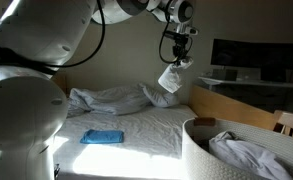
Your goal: Put the white and blue shirts in the laundry bag
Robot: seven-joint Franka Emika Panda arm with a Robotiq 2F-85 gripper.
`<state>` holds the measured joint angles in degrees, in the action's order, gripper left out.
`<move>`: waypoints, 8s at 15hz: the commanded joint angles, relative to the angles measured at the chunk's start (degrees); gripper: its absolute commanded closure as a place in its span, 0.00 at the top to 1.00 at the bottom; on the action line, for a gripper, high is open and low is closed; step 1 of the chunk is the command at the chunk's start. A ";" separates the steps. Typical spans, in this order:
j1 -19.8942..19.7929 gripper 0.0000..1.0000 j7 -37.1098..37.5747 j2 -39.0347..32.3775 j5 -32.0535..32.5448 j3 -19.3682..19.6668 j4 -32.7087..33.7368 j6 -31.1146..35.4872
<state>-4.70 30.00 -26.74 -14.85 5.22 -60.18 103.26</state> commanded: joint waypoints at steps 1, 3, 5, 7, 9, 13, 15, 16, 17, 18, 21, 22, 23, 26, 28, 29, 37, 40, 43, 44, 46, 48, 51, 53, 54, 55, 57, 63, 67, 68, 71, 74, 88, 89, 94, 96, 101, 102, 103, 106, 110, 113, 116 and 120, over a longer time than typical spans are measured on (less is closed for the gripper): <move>-1.63 0.12 6.86 7.49 -0.12 3.21 -6.98 0.78; -2.27 0.12 10.03 11.04 -0.17 5.37 -11.01 1.91; -4.03 0.12 9.54 13.16 -2.27 6.71 -12.53 1.20; -3.65 0.27 8.49 9.94 -1.19 6.97 -8.08 0.00; -5.08 0.27 8.41 11.19 -2.02 7.36 -8.52 -0.21; -4.46 0.12 8.34 11.85 -1.36 7.43 -10.53 1.57; -4.89 0.12 7.46 12.05 -1.04 7.86 -12.27 2.82; -5.45 0.12 7.11 12.13 -0.95 8.32 -13.37 2.74; -6.01 0.12 7.06 12.32 -0.87 8.94 -14.52 2.03; -6.32 0.12 7.03 12.41 -0.62 9.59 -15.61 1.56; -7.48 0.12 7.99 13.71 -0.15 12.15 -20.24 1.93; -7.74 0.12 8.42 13.92 -0.07 13.02 -21.37 1.95; -8.05 0.12 8.75 14.30 0.24 14.02 -23.16 2.00; -8.68 0.12 10.21 14.76 0.85 16.82 -27.18 1.58; -9.52 0.12 11.18 15.21 0.30 18.77 -29.57 1.13; -11.67 0.11 11.94 15.65 0.79 17.69 -30.66 1.02; -16.95 0.11 11.81 16.94 1.24 19.26 -33.37 0.07; -16.87 0.54 11.51 18.05 1.94 19.15 -35.26 -0.18; -16.83 0.64 11.60 18.77 2.32 19.03 -36.52 -0.16; -16.84 0.69 11.61 18.93 2.33 19.00 -36.79 -0.16; -16.84 0.82 11.50 19.35 2.36 18.95 -37.16 -0.10; -16.87 0.95 10.93 19.56 2.72 18.91 -37.25 -0.51; -17.19 1.00 7.92 19.62 1.61 18.49 -37.21 -0.90; -17.27 1.00 5.95 19.68 1.10 18.19 -37.25 -0.61; -17.29 1.00 4.85 19.73 0.94 18.03 -37.27 -0.41; -17.30 1.00 3.10 19.60 1.29 17.88 -37.06 -0.54; -17.34 1.00 -0.46 19.46 1.66 17.64 -36.76 -0.98; -17.69 1.00 -10.81 19.25 -0.51 16.96 -36.66 -1.32; -17.63 1.00 -16.03 18.65 2.27 16.99 -35.58 -4.28; -17.45 1.00 -12.52 17.61 1.07 17.08 -34.83 -2.45; -17.49 1.00 -14.10 17.61 1.46 17.06 -34.83 -3.24; -17.84 1.00 -14.57 16.36 1.15 17.15 -34.03 -4.55; -11.99 1.00 -29.26 18.28 1.73 8.28 -34.81 -10.81; -11.20 1.00 -31.33 20.82 1.40 7.63 -38.18 -9.34; -7.50 1.00 -39.25 30.51 -0.09 5.03 -52.24 -1.87; -5.67 1.00 -42.55 34.72 0.58 3.97 -58.29 0.65; -2.80 1.00 -44.26 36.60 0.95 3.39 -62.06 1.36; -2.21 1.00 -44.74 37.98 1.03 3.17 -64.03 1.56; -1.88 1.00 -44.99 38.96 1.09 3.08 -65.25 1.81; -1.85 1.00 -45.42 39.74 1.14 3.16 -66.02 2.00; -1.51 1.00 -45.18 41.21 2.15 2.29 -68.58 5.47; 0.88 1.00 -46.51 41.29 2.96 0.09 -70.01 10.72; 4.27 1.00 -47.10 40.88 3.16 -2.58 -71.18 15.66; 8.85 1.00 -47.49 39.62 2.36 -6.04 -72.56 22.12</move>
<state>1.97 -15.53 12.97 -12.74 0.87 -130.62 120.15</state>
